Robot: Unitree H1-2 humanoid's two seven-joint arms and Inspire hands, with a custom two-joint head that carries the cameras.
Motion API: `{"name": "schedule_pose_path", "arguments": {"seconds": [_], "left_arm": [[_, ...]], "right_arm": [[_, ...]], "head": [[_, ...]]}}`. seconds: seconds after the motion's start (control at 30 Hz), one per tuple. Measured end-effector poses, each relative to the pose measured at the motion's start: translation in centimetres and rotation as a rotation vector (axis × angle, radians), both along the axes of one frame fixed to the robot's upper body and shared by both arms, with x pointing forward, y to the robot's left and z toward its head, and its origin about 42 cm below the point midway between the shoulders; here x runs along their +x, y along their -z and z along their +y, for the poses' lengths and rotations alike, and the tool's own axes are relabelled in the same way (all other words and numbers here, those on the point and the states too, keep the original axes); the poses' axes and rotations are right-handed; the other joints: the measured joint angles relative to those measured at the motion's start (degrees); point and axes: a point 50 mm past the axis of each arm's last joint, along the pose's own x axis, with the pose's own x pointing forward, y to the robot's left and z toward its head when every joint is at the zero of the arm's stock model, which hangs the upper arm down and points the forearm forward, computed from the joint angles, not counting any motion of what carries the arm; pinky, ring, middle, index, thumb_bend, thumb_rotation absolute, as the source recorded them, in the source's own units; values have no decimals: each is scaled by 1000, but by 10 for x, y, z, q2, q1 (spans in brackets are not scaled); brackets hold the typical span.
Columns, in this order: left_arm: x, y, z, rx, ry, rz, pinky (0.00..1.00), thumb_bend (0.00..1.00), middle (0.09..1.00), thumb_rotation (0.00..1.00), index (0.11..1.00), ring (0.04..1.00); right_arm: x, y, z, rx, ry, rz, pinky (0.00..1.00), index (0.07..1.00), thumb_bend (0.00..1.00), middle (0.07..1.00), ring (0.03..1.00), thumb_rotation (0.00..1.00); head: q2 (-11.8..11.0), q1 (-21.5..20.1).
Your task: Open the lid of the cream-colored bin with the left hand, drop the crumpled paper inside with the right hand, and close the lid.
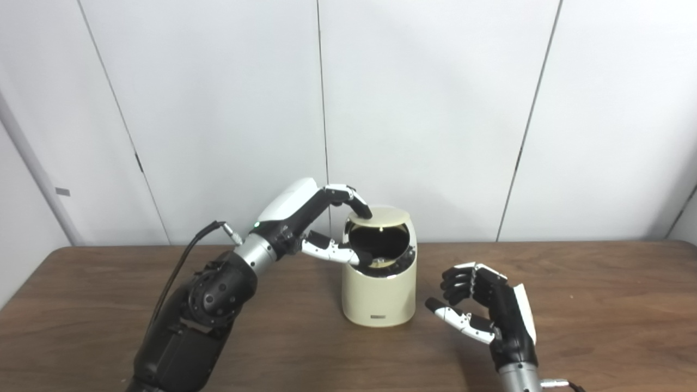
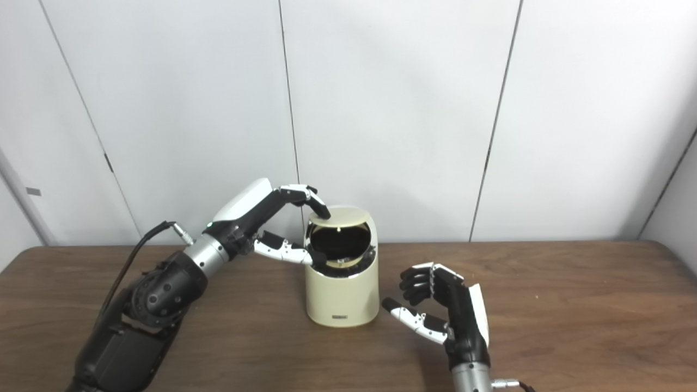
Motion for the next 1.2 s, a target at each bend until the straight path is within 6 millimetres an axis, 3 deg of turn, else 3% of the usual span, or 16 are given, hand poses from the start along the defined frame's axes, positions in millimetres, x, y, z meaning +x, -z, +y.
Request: {"name": "schedule_pose_path", "arguments": {"seconds": [0.4,0.7,1.03,1.2], "left_arm": [[-5,8,-5,60,24,-24,795,902,772,392,736,934],[-6,11,-8,98,24,-47,787,917,750,408,729,936],[-8,14,-9,123,42,-67,791,904,723,316,711,925],[-10,17,-8,141,46,-74,803,893,718,365,710,913]], "right_arm": [[0,0,3,-3,-4,-1,386,502,519,480,439,0],[0,0,6,2,-1,-4,382,499,519,484,441,0],[-1,-1,7,-2,2,-6,376,499,519,485,439,0],[-1,-1,9,1,1,-8,380,496,519,487,441,0]], "head": [[3,-9],[3,-9],[5,-10],[7,-11]]}}
